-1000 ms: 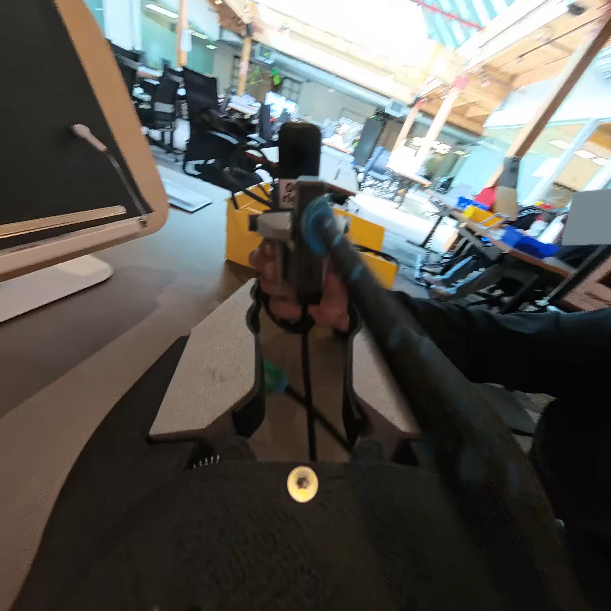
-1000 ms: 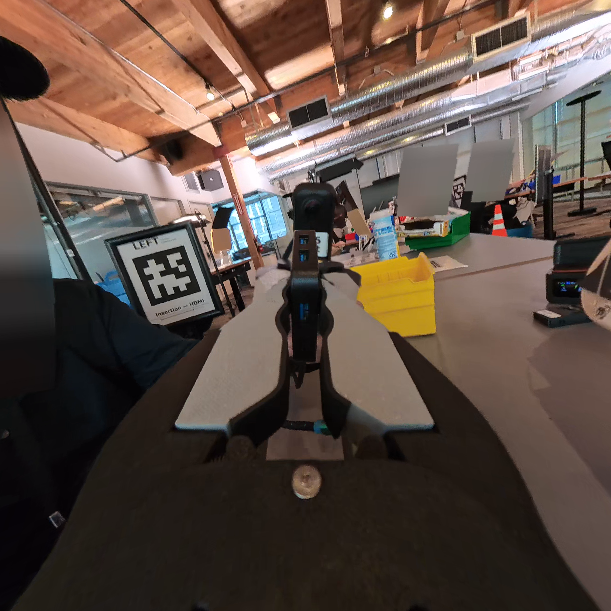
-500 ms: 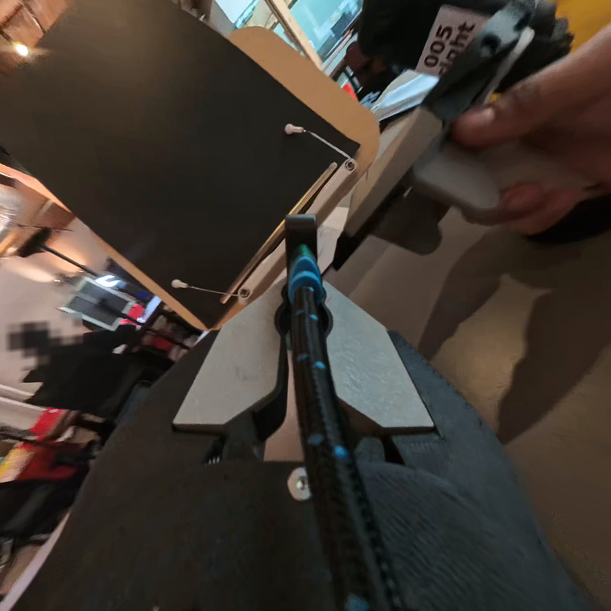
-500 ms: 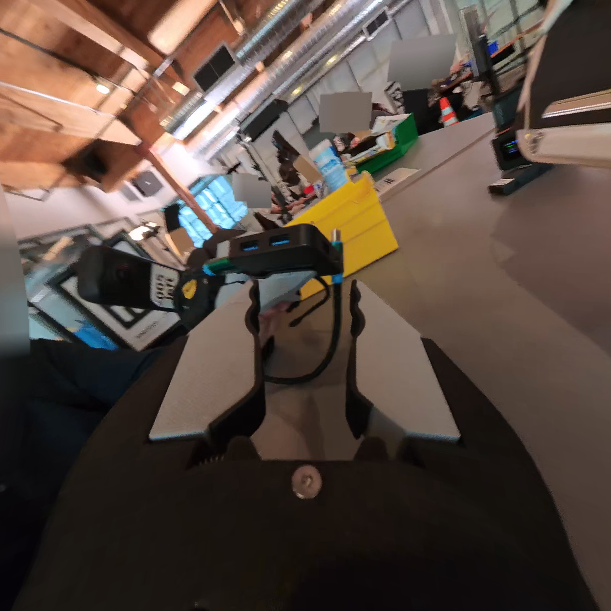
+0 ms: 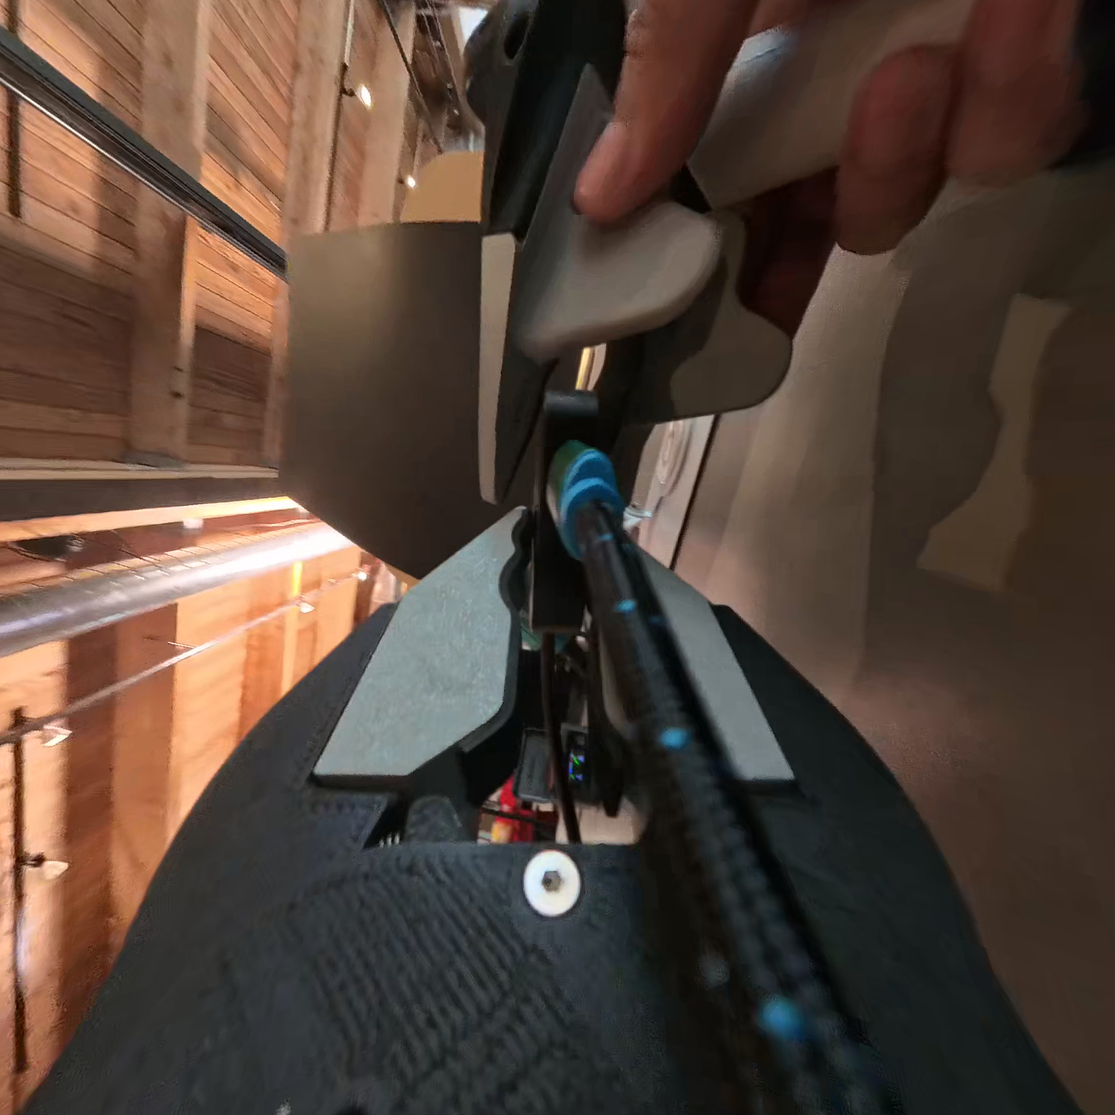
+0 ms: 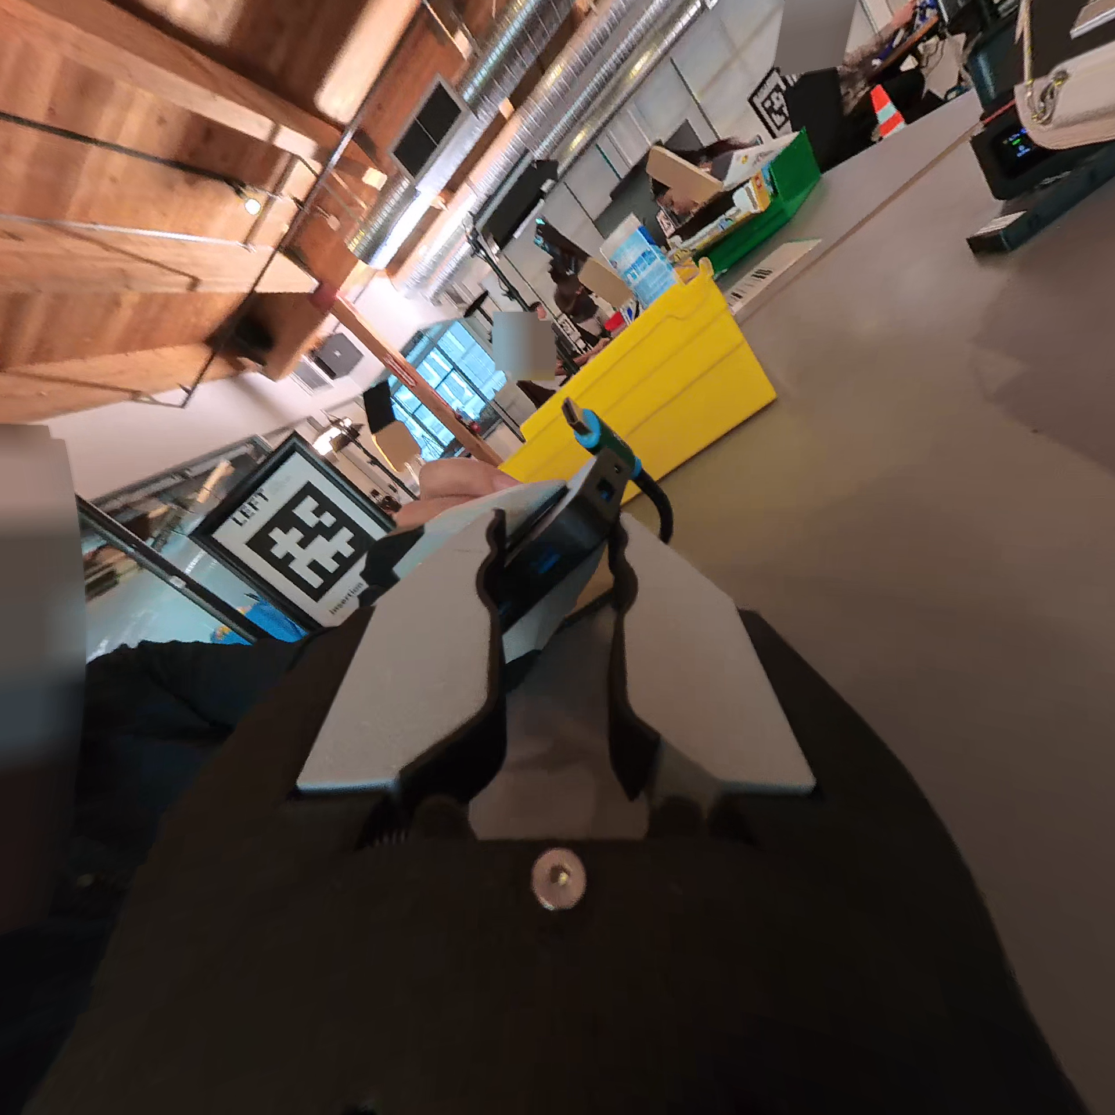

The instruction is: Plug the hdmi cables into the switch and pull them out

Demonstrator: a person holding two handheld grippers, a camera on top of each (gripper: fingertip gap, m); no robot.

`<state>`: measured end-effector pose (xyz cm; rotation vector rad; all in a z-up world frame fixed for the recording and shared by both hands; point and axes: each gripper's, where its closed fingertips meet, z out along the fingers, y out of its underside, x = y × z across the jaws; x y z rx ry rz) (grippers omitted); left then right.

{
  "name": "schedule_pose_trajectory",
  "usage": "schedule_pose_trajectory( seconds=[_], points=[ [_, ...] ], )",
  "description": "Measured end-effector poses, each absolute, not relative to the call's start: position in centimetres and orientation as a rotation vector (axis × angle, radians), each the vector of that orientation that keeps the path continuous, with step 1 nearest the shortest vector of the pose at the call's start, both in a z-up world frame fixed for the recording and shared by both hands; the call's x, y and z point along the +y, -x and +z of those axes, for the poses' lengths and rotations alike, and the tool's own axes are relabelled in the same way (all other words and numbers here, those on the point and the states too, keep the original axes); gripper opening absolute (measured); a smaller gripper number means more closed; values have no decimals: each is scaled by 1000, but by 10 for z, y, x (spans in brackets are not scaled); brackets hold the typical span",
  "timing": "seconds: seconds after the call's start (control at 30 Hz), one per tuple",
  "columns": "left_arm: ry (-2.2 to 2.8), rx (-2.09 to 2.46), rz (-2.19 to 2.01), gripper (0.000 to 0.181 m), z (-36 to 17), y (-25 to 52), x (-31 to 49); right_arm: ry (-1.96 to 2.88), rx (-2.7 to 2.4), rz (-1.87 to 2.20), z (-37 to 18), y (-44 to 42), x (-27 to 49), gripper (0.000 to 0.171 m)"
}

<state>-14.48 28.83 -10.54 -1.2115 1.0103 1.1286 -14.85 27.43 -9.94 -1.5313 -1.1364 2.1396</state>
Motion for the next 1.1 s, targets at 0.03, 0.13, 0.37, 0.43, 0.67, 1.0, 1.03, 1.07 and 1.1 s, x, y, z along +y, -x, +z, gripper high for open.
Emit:
schedule_pose_trajectory(
  seconds=[0.03,0.13,0.37,0.43,0.67,1.0,1.03,1.07,1.1],
  points=[
    [1179,1010,1138,16,-106,143,289,1535,-1149,2115,-101,147,276,26],
    [1110,985,1189,27,-108,144,293,1530,-1136,2035,-100,145,284,18],
    [1330,834,888,37,-112,157,295,1518,-1074,1895,-94,140,301,16],
    [1419,770,658,37,-116,158,294,1470,-1003,1880,-84,132,312,14],
    [1420,575,-74,25,-93,160,268,1034,-1064,1647,-32,105,298,11],
    [1386,702,-387,43,-90,122,241,815,-1458,1503,-42,110,229,12],
    [1358,715,-380,39,-88,120,238,816,-1484,1500,-45,110,226,12],
    [1338,728,-383,33,-86,117,235,813,-1499,1502,-46,110,223,13],
    [1328,737,-390,28,-87,114,234,812,-1506,1509,-47,111,221,13]
  ],
)
